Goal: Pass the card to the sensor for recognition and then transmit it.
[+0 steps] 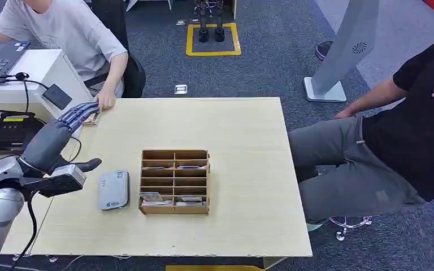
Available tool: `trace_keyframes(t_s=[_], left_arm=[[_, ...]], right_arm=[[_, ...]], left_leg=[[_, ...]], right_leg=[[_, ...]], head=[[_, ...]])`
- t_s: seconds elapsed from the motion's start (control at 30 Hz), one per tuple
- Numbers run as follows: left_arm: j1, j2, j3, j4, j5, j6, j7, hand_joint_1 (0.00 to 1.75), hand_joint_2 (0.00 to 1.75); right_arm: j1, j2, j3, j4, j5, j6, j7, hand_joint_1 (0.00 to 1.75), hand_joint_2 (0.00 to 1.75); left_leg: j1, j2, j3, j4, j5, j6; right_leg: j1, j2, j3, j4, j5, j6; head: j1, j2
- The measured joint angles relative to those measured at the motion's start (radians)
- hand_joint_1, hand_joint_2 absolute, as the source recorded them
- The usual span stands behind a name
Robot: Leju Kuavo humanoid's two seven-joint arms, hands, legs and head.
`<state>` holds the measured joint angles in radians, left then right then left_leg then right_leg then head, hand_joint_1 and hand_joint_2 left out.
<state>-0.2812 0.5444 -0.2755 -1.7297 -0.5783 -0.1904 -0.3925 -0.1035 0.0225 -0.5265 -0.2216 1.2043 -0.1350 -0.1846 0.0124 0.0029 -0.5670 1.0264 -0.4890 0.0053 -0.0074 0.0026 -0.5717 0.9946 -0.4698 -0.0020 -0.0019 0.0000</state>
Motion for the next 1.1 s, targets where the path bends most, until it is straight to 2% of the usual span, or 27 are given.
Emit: trace_keyframes(t_s=[0.03,0.17,0.27,0.33,0.47,0.57,0.83,0.93,1.1], left_arm=[[-0.007,0.003,-0.030,-0.016,-0.015,0.010,0.008,0.00,1.75],[-0.028,-0.010,-0.168,-0.034,-0.145,0.120,0.070,0.00,1.75],[-0.037,-0.027,-0.240,-0.034,-0.212,0.172,0.110,0.00,1.75],[-0.038,-0.052,-0.282,-0.032,-0.267,0.203,0.144,0.00,1.75],[-0.037,-0.132,-0.364,0.001,-0.345,0.246,0.195,0.00,1.75],[-0.037,-0.171,-0.394,0.018,-0.352,0.248,0.208,0.00,1.75],[-0.038,-0.301,-0.437,0.101,-0.436,0.269,0.312,0.00,1.75],[-0.038,-0.325,-0.438,0.129,-0.436,0.269,0.328,0.00,1.75],[-0.040,-0.339,-0.428,0.182,-0.433,0.270,0.336,0.00,1.75]], right_arm=[[-0.001,0.000,-0.005,-0.001,0.001,0.000,0.000,0.00,0.00],[-0.003,0.000,-0.018,-0.002,0.007,-0.001,0.000,0.00,0.00],[-0.002,0.000,-0.027,-0.003,0.011,-0.001,-0.002,0.00,0.00],[-0.003,0.000,-0.033,-0.003,0.021,-0.001,-0.002,0.00,0.00],[-0.003,0.001,-0.041,-0.003,0.024,-0.001,0.003,0.00,0.00],[-0.001,0.002,-0.042,-0.003,0.029,-0.001,0.003,0.00,0.00],[-0.001,0.005,-0.053,-0.002,0.040,0.000,0.003,0.00,0.00],[-0.001,0.006,-0.058,-0.002,0.042,0.001,0.003,0.00,0.00],[-0.001,0.006,-0.062,-0.002,0.059,0.002,0.003,0.00,0.00]], left_leg=[[0.000,0.000,0.000,0.000,0.000,0.000],[-0.001,0.000,0.000,0.000,0.000,0.000],[-0.001,0.000,0.000,0.001,0.000,0.000],[-0.002,0.000,0.000,0.001,0.000,0.000],[-0.001,-0.001,-0.001,0.001,0.000,0.000],[-0.002,0.000,-0.001,0.001,0.000,0.000],[-0.001,0.000,-0.001,0.001,0.000,0.000],[-0.001,-0.001,-0.001,0.001,0.000,0.000],[-0.001,0.000,-0.001,0.001,0.000,0.000]], right_leg=[[0.000,0.000,0.000,0.000,0.000,0.000],[-0.001,0.000,0.000,0.000,0.000,0.000],[-0.002,0.000,0.000,-0.001,0.001,0.001],[-0.002,0.000,0.000,-0.001,0.001,0.001],[-0.002,-0.001,0.000,-0.001,0.001,0.001],[-0.002,0.000,-0.001,-0.001,0.001,0.001],[-0.002,0.000,-0.001,-0.001,0.001,0.001],[-0.002,0.000,-0.001,-0.001,0.001,0.001],[-0.002,0.000,-0.001,-0.001,0.001,0.001]], head=[[0.000,0.000],[0.000,0.000],[0.000,0.000],[0.000,0.000],[0.000,0.000],[0.000,0.000],[0.000,0.000],[0.000,0.000],[0.000,0.000]])
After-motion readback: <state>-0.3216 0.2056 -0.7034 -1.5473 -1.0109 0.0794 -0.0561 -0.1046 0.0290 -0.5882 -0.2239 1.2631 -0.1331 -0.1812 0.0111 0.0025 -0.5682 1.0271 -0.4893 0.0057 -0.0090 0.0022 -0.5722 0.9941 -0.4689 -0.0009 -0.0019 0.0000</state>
